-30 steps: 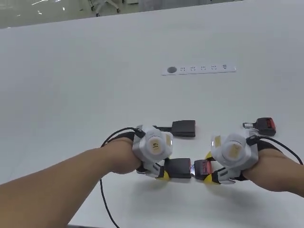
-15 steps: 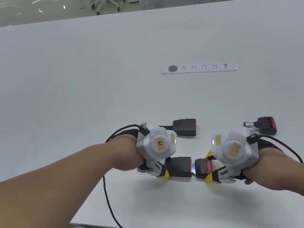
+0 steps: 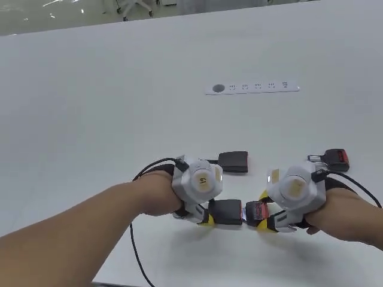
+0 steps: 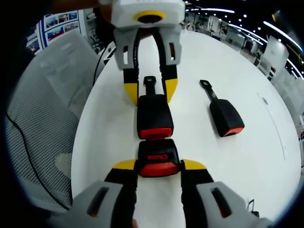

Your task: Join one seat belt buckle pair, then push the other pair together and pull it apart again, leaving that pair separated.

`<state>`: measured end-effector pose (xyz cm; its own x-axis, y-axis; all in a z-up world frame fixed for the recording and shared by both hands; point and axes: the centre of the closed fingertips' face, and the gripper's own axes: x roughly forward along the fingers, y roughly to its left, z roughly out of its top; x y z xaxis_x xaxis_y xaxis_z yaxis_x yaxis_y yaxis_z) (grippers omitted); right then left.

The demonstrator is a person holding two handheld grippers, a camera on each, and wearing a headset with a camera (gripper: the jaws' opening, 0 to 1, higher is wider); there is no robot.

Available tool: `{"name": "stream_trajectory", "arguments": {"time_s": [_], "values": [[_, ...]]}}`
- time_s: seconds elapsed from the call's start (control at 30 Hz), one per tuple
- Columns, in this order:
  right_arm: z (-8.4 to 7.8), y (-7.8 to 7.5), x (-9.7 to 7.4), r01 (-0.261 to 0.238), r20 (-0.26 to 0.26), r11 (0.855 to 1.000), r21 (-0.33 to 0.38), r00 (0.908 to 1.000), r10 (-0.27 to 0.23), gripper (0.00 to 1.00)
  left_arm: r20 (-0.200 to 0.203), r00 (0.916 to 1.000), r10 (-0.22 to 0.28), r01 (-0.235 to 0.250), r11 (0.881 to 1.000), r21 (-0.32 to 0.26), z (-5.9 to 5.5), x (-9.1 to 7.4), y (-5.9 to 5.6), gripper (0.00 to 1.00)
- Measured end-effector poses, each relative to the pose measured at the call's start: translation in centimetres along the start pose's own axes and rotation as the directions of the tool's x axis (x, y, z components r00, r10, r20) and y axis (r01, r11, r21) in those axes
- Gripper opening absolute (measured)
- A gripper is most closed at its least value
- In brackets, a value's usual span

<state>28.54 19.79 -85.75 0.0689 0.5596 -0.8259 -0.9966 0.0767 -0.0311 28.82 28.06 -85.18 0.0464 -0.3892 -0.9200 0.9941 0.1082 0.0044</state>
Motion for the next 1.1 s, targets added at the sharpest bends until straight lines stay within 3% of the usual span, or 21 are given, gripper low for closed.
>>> {"name": "stream_trajectory", "arguments": {"time_s": [0.17, 0.27, 0.57, 0.8, 1.0, 1.1], "values": [[1.0, 0.1, -1.0, -0.005, 0.026, 1.000, -0.009, 0.9996, 0.006, 0.34, 0.045, 0.9990, 0.005, -0.006, 1.000, 0.015, 1.2, -1.5, 0.2, 0.31], [1.6, 0.0, -1.6, 0.000, 0.038, 1.000, -0.019, 0.9993, 0.000, 0.34, 0.058, 0.9980, 0.025, -0.027, 0.999, 0.026, 1.9, -2.2, 0.9, 0.32], [1.7, -1.5, -2.8, 0.020, 0.039, 0.999, -0.037, 0.9991, -0.018, 0.34, 0.075, 0.9959, 0.051, -0.054, 0.998, 0.031, 3.0, -2.7, 2.8, 0.35], [-0.1, -3.4, -3.8, 0.034, 0.015, 0.999, -0.040, 0.9993, -0.033, 0.34, 0.099, 0.9919, 0.080, -0.083, 0.996, 0.026, 3.9, -2.6, 4.9, 0.36], [-2.5, -6.0, -5.4, 0.065, -0.021, 0.997, -0.039, 0.9976, -0.066, 0.33, 0.120, 0.9862, 0.113, -0.114, 0.993, -0.002, 4.0, -2.3, 7.5, 0.37], [-3.6, -7.0, -6.2, 0.079, -0.039, 0.996, -0.039, 0.9960, -0.081, 0.33, 0.112, 0.9845, 0.135, -0.135, 0.991, -0.001, 3.8, -2.2, 8.7, 0.37]]}}
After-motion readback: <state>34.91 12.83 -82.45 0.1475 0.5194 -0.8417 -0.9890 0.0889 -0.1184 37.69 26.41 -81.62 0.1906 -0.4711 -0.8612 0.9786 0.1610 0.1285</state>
